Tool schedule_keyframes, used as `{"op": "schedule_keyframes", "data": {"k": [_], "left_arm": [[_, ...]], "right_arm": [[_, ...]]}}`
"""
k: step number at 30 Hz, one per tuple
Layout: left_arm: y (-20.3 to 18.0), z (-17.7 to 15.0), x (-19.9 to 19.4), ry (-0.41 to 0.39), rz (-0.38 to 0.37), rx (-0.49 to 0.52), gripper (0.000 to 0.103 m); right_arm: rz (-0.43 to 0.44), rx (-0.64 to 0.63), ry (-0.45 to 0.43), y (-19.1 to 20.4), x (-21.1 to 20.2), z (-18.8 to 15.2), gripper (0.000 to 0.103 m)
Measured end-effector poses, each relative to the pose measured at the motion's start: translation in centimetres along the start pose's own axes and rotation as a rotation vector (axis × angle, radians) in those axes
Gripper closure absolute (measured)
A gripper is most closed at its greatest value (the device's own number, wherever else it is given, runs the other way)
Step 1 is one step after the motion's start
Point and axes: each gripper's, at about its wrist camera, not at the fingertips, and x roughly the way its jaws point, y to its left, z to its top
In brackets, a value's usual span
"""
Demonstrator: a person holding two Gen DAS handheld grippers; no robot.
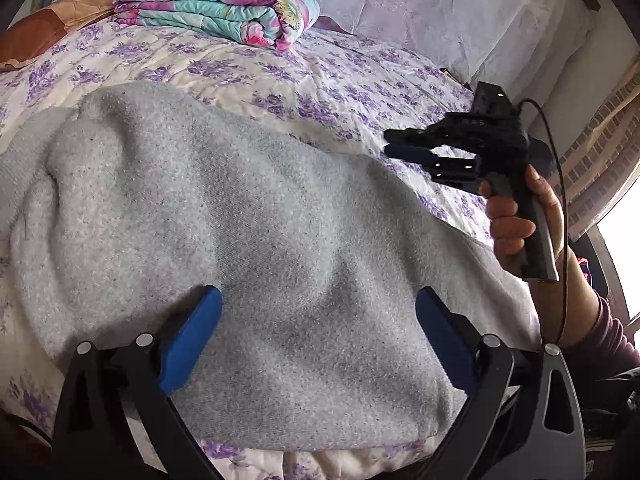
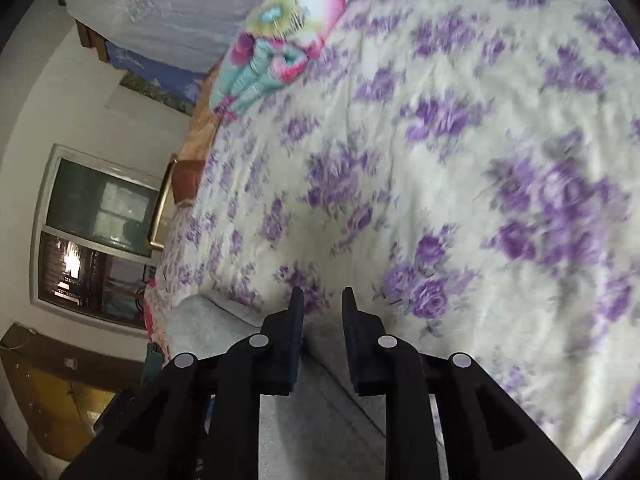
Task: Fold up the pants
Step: 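Press the folded grey sweatpants flat with both grippers open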
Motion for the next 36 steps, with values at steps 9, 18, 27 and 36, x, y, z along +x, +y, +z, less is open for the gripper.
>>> {"op": "schedule_keyframes", "data": {"k": [9, 18, 27, 36], "left_arm": [[2.7, 0.7, -1.3, -0.077, 0.216, 0.000, 0.007], [3.9, 0.3, -0.7, -0.069, 0.215, -0.013, 0.006], [3.8, 0.4, -0.2, -0.076, 0.221, -0.015, 0.005], [3.8, 0.5, -0.1, -0.079, 0.226, -0.012, 0.005]], "right_arm": [[-0.141, -0.083, -0.006, 4.0, -2.4, -10.8, 0.059], [-0.194, -0.250, -0.126, 1.4, -5.3, -9.2, 0.096], [-0.329, -0.543, 0.153, 4.9, 1.1, -5.1, 0.058], [-0.336, -0.618, 0.131, 6.0, 2.9, -4.8, 0.095]]}}
